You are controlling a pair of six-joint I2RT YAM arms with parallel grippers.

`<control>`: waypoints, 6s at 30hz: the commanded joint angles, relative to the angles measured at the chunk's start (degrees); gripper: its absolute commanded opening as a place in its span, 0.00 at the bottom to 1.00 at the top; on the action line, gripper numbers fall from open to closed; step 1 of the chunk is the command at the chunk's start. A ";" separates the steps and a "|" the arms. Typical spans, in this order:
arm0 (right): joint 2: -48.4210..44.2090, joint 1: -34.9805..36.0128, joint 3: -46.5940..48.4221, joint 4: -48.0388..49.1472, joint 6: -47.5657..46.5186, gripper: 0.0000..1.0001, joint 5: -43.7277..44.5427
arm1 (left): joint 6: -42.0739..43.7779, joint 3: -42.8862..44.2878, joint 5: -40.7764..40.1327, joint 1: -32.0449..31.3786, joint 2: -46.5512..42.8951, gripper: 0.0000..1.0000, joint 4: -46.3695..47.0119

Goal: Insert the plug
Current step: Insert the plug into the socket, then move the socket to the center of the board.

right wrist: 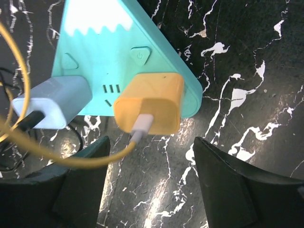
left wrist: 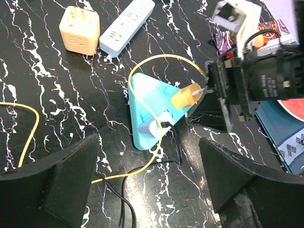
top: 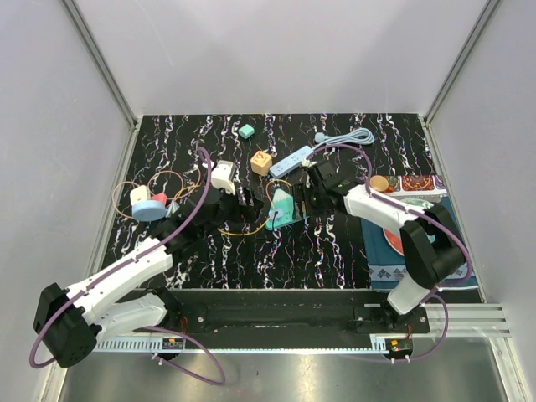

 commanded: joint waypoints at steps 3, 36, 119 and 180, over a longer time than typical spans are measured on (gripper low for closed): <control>-6.84 0.40 -2.69 4.11 0.76 0.74 -1.33 | 0.31 -0.19 -0.98 0.32 -1.13 0.89 -0.53; -1.83 3.83 0.12 10.54 -6.80 0.61 9.66 | -1.80 13.79 8.25 -0.03 28.83 0.78 -0.53; 30.25 16.14 43.27 7.65 1.82 0.83 -2.91 | 11.12 2.19 -24.71 0.76 -26.09 0.97 -16.71; 21.80 -4.78 27.70 1.66 0.76 0.90 16.07 | 18.59 0.34 -15.04 7.61 -29.17 0.98 -18.55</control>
